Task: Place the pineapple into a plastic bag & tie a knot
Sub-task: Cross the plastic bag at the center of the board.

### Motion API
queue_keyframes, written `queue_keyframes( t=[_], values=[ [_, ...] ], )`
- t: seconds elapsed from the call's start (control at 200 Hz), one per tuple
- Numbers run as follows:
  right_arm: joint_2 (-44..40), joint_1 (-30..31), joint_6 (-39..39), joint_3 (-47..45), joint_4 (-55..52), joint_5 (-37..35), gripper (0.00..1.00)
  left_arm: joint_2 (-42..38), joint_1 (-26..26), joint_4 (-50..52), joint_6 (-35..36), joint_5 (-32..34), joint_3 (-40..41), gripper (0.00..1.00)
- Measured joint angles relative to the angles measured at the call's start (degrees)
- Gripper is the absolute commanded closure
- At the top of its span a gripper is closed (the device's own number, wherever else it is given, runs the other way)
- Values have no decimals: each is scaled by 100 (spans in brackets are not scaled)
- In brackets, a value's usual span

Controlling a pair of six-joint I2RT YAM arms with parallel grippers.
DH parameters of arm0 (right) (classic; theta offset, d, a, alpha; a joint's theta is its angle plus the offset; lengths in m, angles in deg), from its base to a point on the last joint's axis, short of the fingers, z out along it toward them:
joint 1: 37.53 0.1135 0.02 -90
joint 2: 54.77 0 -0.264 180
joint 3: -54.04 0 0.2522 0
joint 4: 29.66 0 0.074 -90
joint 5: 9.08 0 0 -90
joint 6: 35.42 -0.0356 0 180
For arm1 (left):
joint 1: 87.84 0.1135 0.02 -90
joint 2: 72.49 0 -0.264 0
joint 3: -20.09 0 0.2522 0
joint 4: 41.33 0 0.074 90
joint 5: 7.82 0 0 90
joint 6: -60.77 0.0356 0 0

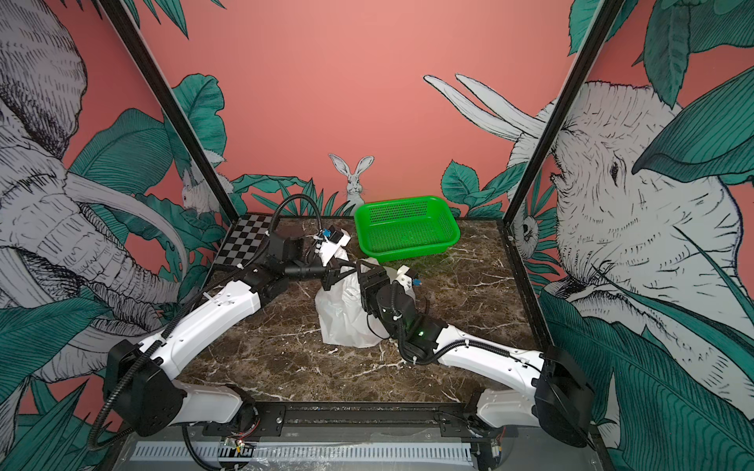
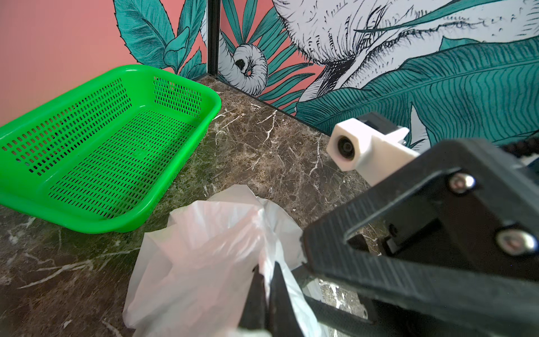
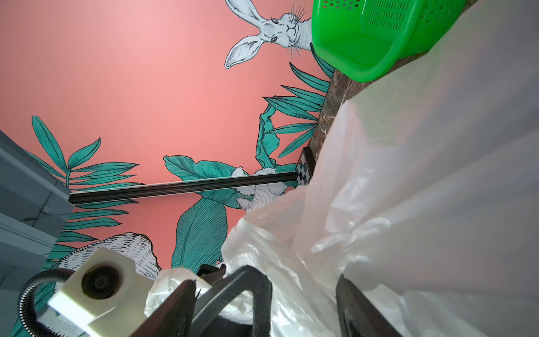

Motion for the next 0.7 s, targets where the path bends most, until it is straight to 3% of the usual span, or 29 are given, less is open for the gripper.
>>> queue_keyframes(
  t=[0.26,0.7],
  values=[
    [-876,4,57,-44,-400,-116,24,7,0,2,24,7,-20,100],
    [245,31,46,153,96,140,24,20,0,83,31,39,-96,100]
  ],
)
